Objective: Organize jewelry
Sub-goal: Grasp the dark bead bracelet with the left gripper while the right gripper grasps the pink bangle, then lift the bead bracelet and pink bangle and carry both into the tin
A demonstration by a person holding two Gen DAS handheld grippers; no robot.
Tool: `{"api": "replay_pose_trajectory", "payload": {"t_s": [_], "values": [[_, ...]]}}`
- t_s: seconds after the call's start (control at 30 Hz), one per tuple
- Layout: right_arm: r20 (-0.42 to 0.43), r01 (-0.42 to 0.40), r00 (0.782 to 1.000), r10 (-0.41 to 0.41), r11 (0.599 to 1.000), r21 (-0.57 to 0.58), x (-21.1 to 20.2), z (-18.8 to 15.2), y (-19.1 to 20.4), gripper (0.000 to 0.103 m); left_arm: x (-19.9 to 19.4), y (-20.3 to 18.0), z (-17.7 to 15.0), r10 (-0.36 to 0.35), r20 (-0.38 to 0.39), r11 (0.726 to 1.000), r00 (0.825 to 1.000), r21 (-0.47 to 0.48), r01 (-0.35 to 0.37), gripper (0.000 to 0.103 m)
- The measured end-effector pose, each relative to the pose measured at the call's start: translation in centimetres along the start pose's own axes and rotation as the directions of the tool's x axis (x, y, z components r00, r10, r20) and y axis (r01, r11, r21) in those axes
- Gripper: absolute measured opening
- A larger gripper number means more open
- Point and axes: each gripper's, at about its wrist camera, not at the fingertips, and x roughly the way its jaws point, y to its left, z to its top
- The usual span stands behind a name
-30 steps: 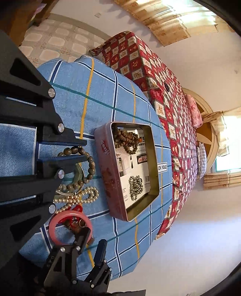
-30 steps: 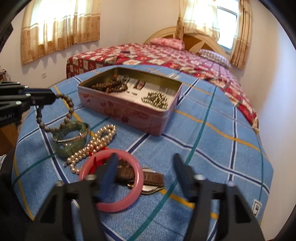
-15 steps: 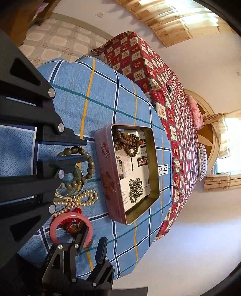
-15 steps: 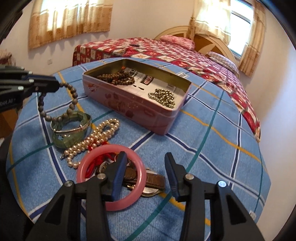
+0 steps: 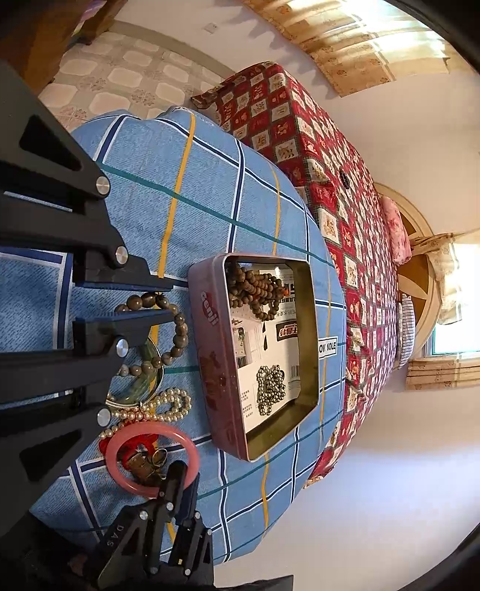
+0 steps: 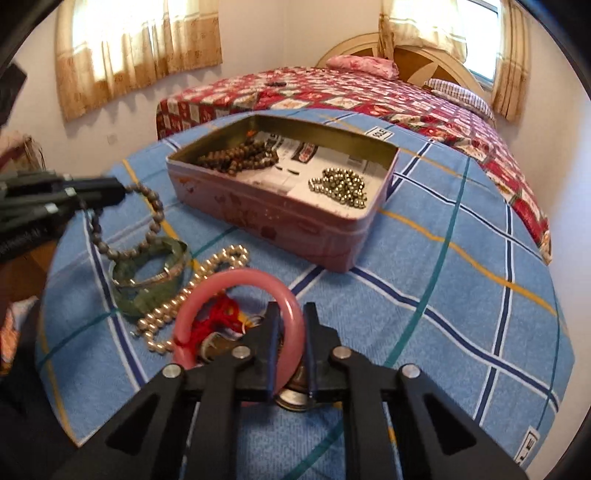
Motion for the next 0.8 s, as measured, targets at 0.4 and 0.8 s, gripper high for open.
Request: {"api": "replay_pose_trajectory", "payload": {"t_s": [0.4,0.8], "values": [[0.106,-0.005,0.994,0.002,0.999,0.033,-2.3,1.5,-0.2,0.013,-1.3,0.7,1.1,0.028,0.051,1.0,0.998,-0.009,-0.027,0.009],[0.14,0.025,0.99,-0.033,0.998,0.061,-2.6,2.1,-1.1,0.013,-1.4,0.4,1.6,0.035,0.068,0.999,0.997,-0.013,-0.034,0.009]]}}
